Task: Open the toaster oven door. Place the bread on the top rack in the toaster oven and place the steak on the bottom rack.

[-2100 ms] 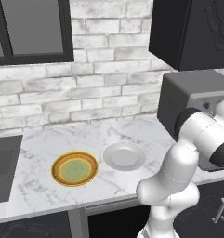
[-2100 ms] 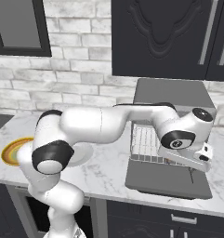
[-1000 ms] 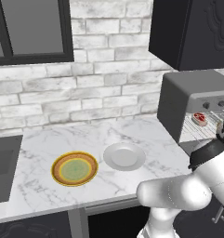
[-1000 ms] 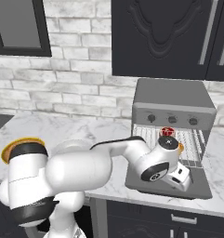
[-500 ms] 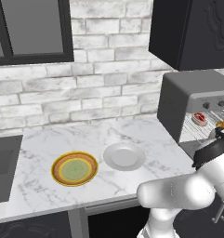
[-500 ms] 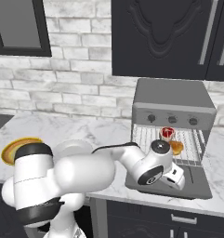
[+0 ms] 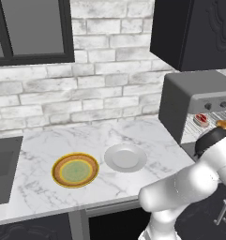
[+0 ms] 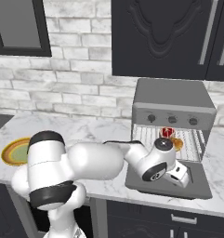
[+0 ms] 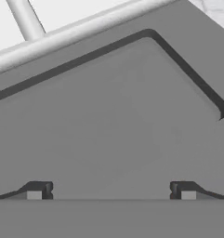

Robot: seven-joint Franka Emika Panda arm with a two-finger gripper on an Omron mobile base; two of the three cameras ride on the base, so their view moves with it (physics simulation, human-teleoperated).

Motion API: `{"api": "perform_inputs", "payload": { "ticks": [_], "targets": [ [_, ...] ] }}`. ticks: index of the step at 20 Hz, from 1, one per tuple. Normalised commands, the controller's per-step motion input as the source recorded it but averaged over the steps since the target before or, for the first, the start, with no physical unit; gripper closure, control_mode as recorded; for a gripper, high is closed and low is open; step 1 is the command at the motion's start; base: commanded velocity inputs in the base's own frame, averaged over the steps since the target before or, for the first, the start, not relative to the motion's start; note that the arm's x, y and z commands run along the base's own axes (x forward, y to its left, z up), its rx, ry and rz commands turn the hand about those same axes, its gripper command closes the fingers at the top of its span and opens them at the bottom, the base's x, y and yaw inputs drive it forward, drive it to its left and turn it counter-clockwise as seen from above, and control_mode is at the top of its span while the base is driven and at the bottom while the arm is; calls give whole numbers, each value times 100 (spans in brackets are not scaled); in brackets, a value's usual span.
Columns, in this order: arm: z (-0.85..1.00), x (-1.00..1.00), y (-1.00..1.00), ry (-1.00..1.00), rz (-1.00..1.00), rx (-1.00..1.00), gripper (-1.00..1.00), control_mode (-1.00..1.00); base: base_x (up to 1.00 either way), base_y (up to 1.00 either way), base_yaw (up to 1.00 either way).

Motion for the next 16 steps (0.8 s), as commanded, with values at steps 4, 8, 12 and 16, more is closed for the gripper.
{"api": "perform_inputs", "payload": {
  "ticks": [4,8,12,16],
  "targets": [
    [10,17,-18,10,-8,9,-100,-100,0,0,0],
    [4,21,-3,8,-8,13,-100,-100,0,0,0],
    [0,20,0,1,-8,13,-100,-100,0,0,0],
    [-1,12,-4,0,-8,10,-100,-100,0,0,0]
  ]
}}
